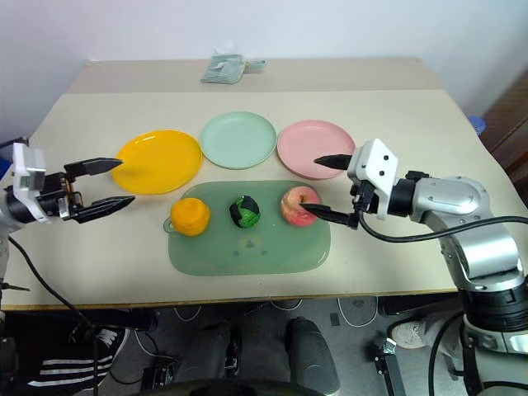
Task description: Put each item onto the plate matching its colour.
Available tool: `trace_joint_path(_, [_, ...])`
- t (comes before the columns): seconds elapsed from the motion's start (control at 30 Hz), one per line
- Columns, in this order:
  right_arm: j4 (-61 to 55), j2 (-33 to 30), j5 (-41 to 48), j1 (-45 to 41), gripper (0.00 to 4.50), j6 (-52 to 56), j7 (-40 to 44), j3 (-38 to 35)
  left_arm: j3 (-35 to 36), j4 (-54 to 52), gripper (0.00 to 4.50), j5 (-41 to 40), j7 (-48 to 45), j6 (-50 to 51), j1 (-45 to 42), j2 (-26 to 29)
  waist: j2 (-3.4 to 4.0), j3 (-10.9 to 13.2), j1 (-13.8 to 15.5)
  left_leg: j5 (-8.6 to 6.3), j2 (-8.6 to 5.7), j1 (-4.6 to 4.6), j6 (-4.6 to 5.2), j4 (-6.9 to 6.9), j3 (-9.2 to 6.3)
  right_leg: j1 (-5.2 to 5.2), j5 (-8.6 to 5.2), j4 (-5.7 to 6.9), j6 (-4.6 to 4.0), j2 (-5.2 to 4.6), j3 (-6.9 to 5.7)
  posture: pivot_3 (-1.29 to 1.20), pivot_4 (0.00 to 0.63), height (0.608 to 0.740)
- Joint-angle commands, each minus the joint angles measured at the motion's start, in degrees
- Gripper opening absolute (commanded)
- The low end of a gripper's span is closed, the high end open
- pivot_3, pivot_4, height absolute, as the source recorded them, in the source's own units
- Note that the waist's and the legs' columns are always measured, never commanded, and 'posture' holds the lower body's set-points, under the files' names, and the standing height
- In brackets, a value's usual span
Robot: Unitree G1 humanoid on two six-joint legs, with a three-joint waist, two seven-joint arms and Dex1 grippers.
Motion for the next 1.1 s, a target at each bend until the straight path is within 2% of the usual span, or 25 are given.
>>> trace_joint_path(0.03, [1.3, 1.1, -0.2, -2.6, 4.48, -1.4, 0.6, 1.1, 4.4, 0.8, 4.5, -0.4, 0.0, -1.4, -0.2, 3.6, 0.01, 0.0, -0.2, 0.0, 0.0, 0.0, 0.0, 0.0, 0.0, 0.0, 0.0, 0.0, 0.0, 0.0, 0.0, 0.0, 0.15, 0.734])
trace_joint_path(0.13, [3.4, 2.0, -0.6, -4.6, 4.48, -2.3, 1.5, 2.3, 6.4, 0.4, 4.5, -0.6, 0.2, -1.4, 2.6, 4.6, 0.06, 0.0, -0.5, 0.0, 0.01, 0.01, 0.0, -0.04, 0.05, -0.06, 0.0, 0.02, 0.0, 0.01, 0.03, 0.0, 0.15, 0.734])
trace_joint_path(0.43, [6.3, 4.4, -1.5, -6.6, 4.48, -5.2, 2.5, 4.1, 9.3, -9.9, 4.5, -3.6, 3.4, 2.4, 9.1, 4.1, 0.03, 0.0, 0.0, 0.0, 0.0, -0.05, 0.0, 0.0, 0.03, -0.06, 0.0, 0.0, -0.01, -0.16, 0.02, 0.0, 0.15, 0.734])
trace_joint_path(0.77, [4.8, 3.6, 1.8, -7.2, 4.48, -2.6, 4.5, 2.5, 8.1, -16.2, 4.5, -4.4, 9.1, 8.2, 10.6, 2.7, 0.05, 0.0, -0.1, 0.0, 0.02, -0.03, 0.0, -0.02, 0.03, -0.06, 0.0, 0.02, 0.0, -0.12, 0.02, 0.0, 0.15, 0.734])
trace_joint_path(0.97, [2.3, 2.6, 3.4, -6.5, 4.48, 0.2, 5.1, 2.7, 3.3, -19.0, 4.5, -4.3, 13.1, 10.8, 6.8, -0.8, 0.04, 0.0, 0.0, 0.0, -0.01, -0.02, 0.0, -0.01, 0.03, -0.03, 0.0, 0.0, 0.0, -0.14, 0.02, 0.0, 0.15, 0.734])
trace_joint_path(1.1, [-0.7, 1.5, 5.1, -6.6, 4.48, 3.0, 5.3, 2.5, -2.6, -20.4, 4.5, -3.4, 10.9, 11.6, 5.7, -3.0, 0.04, 0.0, -0.1, 0.0, 0.0, -0.01, 0.0, -0.01, 0.02, -0.03, 0.04, 0.02, 0.05, -0.05, 0.02, 0.0, 0.15, 0.734])
